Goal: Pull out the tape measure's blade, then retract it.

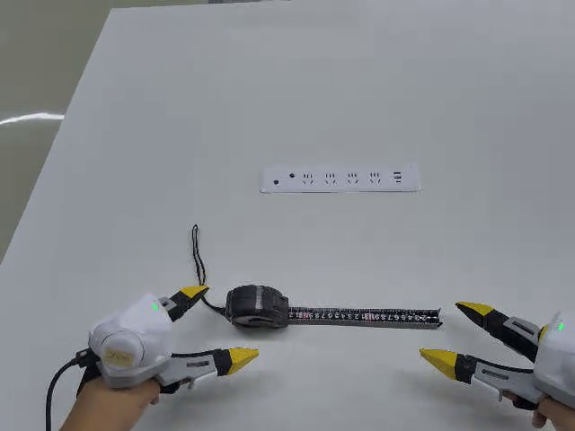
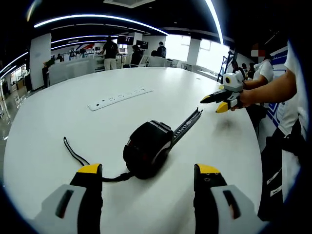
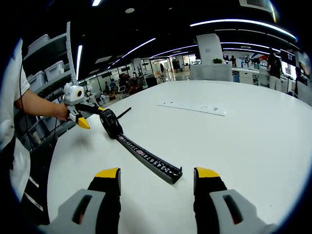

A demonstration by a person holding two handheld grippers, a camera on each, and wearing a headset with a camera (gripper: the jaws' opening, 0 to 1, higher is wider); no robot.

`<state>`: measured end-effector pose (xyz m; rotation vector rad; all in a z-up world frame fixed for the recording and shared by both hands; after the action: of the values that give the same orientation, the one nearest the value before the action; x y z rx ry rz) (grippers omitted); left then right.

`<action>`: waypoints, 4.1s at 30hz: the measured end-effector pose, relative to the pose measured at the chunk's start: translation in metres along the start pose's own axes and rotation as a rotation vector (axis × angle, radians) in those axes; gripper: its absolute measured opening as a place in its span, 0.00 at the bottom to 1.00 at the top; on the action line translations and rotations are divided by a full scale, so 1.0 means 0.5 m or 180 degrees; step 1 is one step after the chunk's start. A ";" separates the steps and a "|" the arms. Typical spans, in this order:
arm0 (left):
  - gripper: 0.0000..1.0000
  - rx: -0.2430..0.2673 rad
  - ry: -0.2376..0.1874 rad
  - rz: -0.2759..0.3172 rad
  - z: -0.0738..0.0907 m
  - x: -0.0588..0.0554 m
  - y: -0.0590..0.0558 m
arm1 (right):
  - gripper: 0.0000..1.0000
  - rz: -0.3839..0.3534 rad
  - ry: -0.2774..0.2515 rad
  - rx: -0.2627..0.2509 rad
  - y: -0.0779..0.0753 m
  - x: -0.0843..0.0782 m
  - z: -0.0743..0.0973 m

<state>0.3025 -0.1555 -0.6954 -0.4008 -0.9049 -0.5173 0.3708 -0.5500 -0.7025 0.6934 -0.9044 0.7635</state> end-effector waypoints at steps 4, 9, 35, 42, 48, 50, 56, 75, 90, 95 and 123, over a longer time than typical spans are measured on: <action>0.76 0.0042 -0.0007 0.0050 0.022 -0.009 -0.008 | 0.61 -0.0007 -0.0014 -0.0042 0.009 -0.005 0.017; 0.76 0.0090 -0.0006 0.0100 0.045 -0.020 -0.018 | 0.63 -0.0043 -0.0019 -0.0103 0.016 -0.016 0.035; 0.81 0.0256 -0.0069 0.0379 0.126 -0.054 -0.059 | 0.68 -0.0207 -0.0086 -0.0355 0.064 -0.028 0.110; 0.83 0.0281 -0.0091 0.0396 0.151 -0.064 -0.075 | 0.69 -0.0251 -0.0093 -0.0387 0.079 -0.040 0.129; 0.84 0.0341 -0.0128 0.0453 0.177 -0.071 -0.084 | 0.69 -0.0245 -0.0079 -0.0404 0.096 -0.045 0.143; 0.84 0.0362 -0.0131 0.0451 0.185 -0.073 -0.088 | 0.69 -0.0248 -0.0089 -0.0416 0.101 -0.045 0.149; 0.84 0.0410 -0.0158 0.0502 0.208 -0.083 -0.097 | 0.69 -0.0261 -0.0118 -0.0452 0.112 -0.044 0.165; 0.84 0.0506 -0.0200 0.0627 0.241 -0.101 -0.110 | 0.70 -0.0312 -0.0152 -0.0578 0.135 -0.052 0.203; 0.84 0.0498 -0.0202 0.0641 0.236 -0.094 -0.107 | 0.70 -0.0327 -0.0164 -0.0589 0.129 -0.046 0.204; 0.84 0.0502 -0.0212 0.0652 0.237 -0.094 -0.106 | 0.70 -0.0332 -0.0164 -0.0586 0.130 -0.049 0.203; 0.84 0.0491 -0.0200 0.0656 0.237 -0.101 -0.113 | 0.70 -0.0326 -0.0215 -0.0601 0.138 -0.046 0.207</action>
<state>0.1687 -0.1250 -0.6645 -0.3666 -0.9453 -0.2455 0.2619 -0.6006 -0.6627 0.5966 -0.9809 0.5583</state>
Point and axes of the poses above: the centre of the closed fingertips' face, and the gripper's own axes: z roughly backward along the fingers, y roughly to its left, x roughly out of its top, the point moved 8 cm from there along z, roughly backward along the fingers, and after that the axes turned 1 degree about -y, right-handed, at the moved point
